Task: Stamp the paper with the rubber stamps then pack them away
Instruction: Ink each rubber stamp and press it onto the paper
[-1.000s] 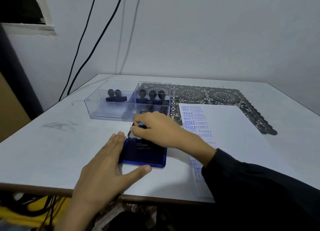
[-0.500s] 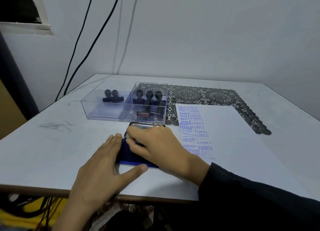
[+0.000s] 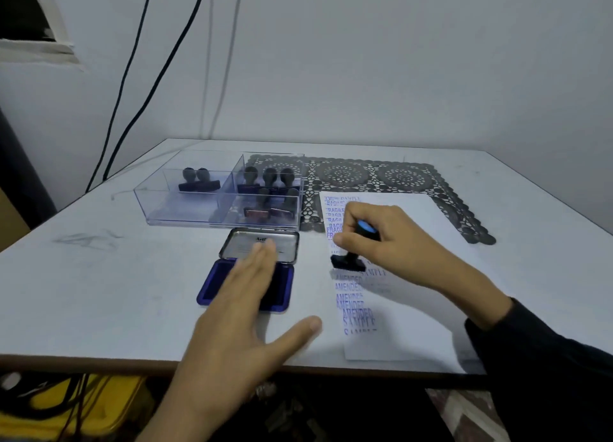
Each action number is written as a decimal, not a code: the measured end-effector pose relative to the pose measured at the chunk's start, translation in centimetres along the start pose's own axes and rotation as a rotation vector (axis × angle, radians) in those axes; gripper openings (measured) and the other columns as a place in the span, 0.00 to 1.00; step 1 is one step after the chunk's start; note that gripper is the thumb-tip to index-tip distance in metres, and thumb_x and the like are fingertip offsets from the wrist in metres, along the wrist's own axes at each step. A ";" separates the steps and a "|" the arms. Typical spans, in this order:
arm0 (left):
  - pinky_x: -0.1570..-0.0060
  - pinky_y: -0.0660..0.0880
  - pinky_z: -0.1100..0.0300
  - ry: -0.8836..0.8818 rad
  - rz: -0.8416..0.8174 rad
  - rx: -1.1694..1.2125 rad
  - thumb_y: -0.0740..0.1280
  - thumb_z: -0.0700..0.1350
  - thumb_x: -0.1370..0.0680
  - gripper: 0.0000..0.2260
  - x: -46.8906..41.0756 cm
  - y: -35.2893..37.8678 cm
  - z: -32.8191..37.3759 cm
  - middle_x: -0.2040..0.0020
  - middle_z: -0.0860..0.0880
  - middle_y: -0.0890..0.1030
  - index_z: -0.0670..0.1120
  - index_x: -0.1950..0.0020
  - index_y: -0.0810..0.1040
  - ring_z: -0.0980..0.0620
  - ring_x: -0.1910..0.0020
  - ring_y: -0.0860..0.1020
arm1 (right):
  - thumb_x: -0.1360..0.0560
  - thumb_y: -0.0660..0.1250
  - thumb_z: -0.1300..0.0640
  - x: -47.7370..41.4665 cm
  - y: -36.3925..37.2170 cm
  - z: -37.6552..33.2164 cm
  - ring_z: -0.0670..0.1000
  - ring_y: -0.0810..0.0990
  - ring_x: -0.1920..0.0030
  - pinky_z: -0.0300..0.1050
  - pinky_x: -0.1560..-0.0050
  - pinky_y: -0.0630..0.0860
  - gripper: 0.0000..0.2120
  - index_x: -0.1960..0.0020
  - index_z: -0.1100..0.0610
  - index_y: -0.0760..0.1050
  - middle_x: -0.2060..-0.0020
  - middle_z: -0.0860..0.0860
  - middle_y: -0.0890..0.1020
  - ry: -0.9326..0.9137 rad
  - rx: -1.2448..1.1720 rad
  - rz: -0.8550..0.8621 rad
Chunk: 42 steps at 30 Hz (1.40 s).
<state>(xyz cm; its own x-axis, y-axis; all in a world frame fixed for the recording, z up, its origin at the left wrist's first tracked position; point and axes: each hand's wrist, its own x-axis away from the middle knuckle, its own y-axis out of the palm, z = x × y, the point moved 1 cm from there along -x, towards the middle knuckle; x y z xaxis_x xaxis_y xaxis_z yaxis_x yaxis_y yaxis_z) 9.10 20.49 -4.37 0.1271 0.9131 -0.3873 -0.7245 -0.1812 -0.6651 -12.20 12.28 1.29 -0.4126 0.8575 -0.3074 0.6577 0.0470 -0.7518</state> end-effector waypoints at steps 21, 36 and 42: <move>0.31 0.55 0.57 0.218 -0.226 -0.368 0.48 0.68 0.23 0.38 -0.9 6.5 2.7 0.30 0.45 0.71 0.40 0.31 0.73 0.51 0.30 0.68 | 0.26 0.53 0.46 2.1 2.3 2.0 0.57 0.69 0.69 0.47 0.70 0.61 0.18 0.67 0.57 0.63 0.75 0.54 0.69 0.142 0.405 0.180; 0.28 0.47 0.65 0.219 -0.139 -0.207 0.52 0.69 0.24 0.37 -0.9 5.4 2.6 0.24 0.50 0.60 0.43 0.25 0.63 0.60 0.25 0.54 | 0.26 0.57 0.42 2.9 0.7 1.5 0.53 0.68 0.72 0.50 0.67 0.69 0.18 0.68 0.53 0.62 0.77 0.50 0.69 0.054 0.195 0.333; 0.35 0.45 0.77 0.001 0.016 -0.065 0.57 0.74 0.34 0.40 -0.1 0.6 0.1 0.28 0.75 0.45 0.64 0.25 0.51 0.76 0.30 0.44 | 0.26 0.60 0.48 0.3 -1.8 -1.0 0.60 0.73 0.66 0.54 0.63 0.72 0.17 0.69 0.56 0.65 0.70 0.59 0.76 0.038 -0.055 0.486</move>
<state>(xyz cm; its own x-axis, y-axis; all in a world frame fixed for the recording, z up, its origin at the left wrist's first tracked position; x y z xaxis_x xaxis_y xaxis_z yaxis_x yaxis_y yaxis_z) 8.60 20.32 -4.64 0.1170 0.9094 -0.3991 -0.6812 -0.2190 -0.6986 -12.82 12.93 3.12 -0.0271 0.8048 -0.5930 0.8013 -0.3371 -0.4942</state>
